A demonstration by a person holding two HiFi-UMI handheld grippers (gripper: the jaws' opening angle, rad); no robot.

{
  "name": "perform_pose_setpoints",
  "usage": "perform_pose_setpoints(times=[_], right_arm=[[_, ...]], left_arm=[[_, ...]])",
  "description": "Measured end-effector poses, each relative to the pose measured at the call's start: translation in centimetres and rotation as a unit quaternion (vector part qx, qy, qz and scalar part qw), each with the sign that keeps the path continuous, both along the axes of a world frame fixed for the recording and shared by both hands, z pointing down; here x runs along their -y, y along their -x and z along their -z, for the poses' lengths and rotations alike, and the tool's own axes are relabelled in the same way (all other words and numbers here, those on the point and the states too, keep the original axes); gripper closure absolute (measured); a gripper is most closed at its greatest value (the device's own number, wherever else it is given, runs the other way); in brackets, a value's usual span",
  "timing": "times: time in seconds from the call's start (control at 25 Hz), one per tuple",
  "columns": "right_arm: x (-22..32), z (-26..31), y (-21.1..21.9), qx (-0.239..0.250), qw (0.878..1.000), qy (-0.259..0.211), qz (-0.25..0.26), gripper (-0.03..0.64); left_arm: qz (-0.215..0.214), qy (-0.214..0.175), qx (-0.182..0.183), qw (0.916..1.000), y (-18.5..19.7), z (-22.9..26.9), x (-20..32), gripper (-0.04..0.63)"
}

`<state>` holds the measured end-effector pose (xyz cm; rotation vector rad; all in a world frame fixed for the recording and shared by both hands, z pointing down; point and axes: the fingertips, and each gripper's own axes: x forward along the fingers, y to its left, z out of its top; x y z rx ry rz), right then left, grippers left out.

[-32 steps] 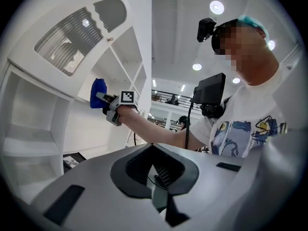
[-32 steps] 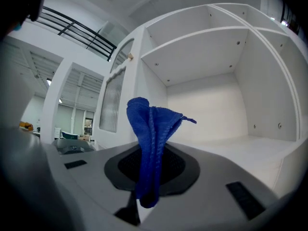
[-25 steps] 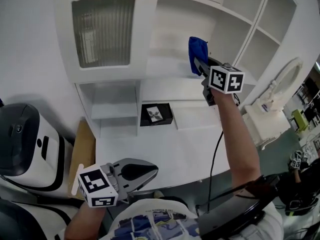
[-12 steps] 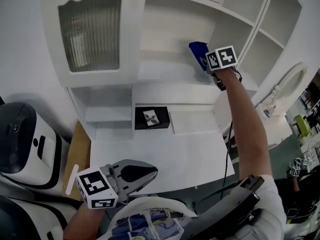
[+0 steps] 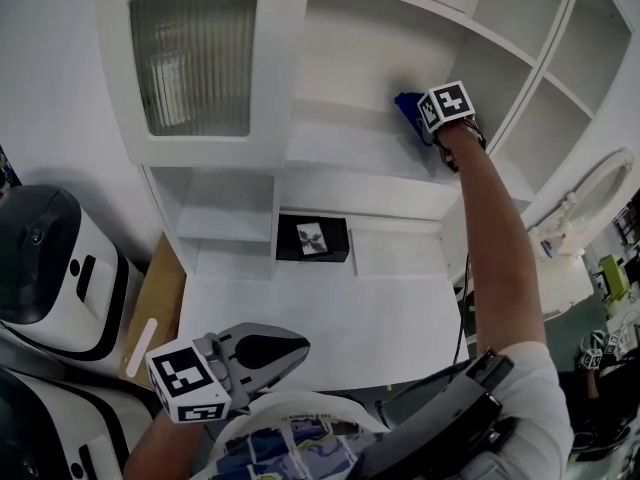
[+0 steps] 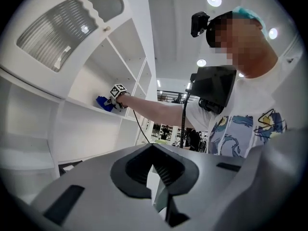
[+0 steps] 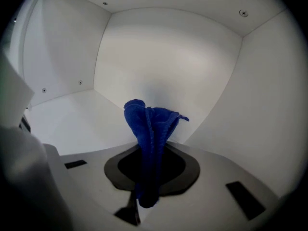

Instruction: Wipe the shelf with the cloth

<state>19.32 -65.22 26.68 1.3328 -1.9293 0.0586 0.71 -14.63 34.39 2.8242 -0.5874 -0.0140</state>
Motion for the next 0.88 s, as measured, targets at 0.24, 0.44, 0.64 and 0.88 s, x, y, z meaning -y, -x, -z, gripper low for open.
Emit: perform_pose_setpoints(times=[0.24,0.44,0.64,0.88], right_arm=[[2.3,-1.5,0.1,-0.036,0.998,0.038,-0.017,0.548],[3.4,-2.7,0.7,-0.045,0.997,0.065,-0.016,0.548],[3.3,-2.9,2.1,-0.043,0.996,0.08,0.003,0.548],[2.7,-2.9,4.8,-0.046,0.995,0.088,0.025,0.548]], left_arm=[[0.023,0.005,0.003,0.9997,0.5,-0.2,0.6,0.592],[0.034,0.012,0.002,0.9993,0.9,-0.7,1.1,0.592],[0.037,0.015,0.003,0.9992,1.1,-0.8,1.3,0.592],[0.036,0.014,0.003,0.9992,1.5,-0.8,1.1,0.592]])
